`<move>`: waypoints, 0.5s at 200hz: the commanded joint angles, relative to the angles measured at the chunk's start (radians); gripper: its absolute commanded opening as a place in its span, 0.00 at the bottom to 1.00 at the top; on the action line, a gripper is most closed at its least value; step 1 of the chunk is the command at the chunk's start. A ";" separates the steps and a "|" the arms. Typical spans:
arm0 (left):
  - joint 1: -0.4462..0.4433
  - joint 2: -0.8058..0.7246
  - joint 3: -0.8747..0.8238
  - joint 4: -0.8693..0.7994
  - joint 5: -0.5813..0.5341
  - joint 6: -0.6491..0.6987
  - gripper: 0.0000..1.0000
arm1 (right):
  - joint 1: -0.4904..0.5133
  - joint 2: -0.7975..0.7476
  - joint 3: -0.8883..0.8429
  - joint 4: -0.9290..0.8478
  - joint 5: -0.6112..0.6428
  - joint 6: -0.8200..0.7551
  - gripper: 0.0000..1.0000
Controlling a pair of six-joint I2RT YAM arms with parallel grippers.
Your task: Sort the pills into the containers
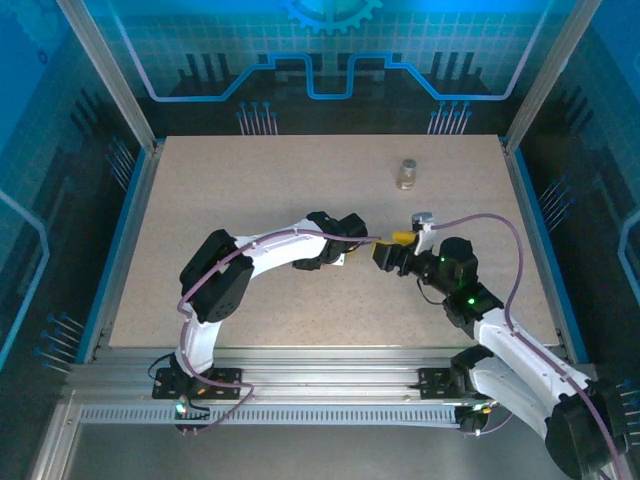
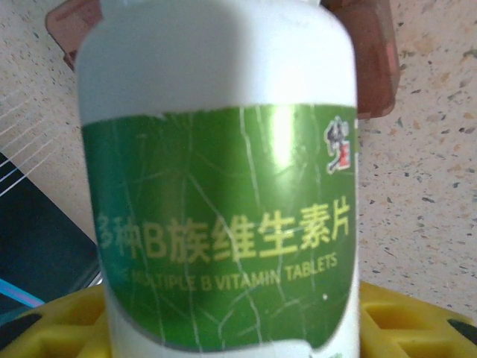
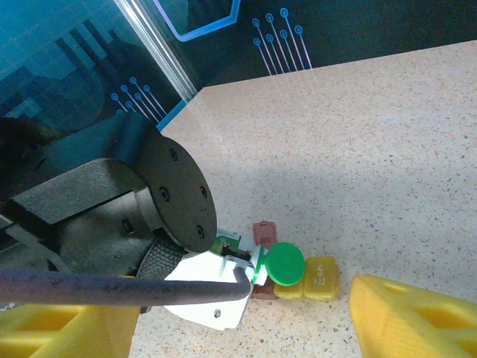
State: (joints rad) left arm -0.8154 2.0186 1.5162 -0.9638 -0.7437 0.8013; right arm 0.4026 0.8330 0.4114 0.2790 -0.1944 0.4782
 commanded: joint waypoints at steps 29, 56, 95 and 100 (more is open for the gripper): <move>0.004 -0.048 -0.035 -0.063 0.052 0.048 0.00 | -0.019 -0.120 -0.013 -0.046 -0.005 0.033 0.76; 0.013 -0.058 -0.043 -0.056 0.072 0.049 0.00 | -0.019 -0.221 -0.040 -0.139 -0.061 0.036 0.76; 0.024 -0.035 -0.022 -0.085 0.064 0.039 0.00 | -0.019 -0.332 -0.125 -0.184 -0.125 0.025 0.78; 0.025 -0.029 -0.020 -0.090 0.058 0.039 0.00 | -0.019 -0.339 -0.138 -0.179 -0.129 0.026 0.79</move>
State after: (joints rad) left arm -0.8013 1.9884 1.4891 -0.9756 -0.6945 0.8192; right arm 0.3962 0.5404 0.3305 0.1497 -0.2657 0.5014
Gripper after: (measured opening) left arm 0.512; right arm 0.782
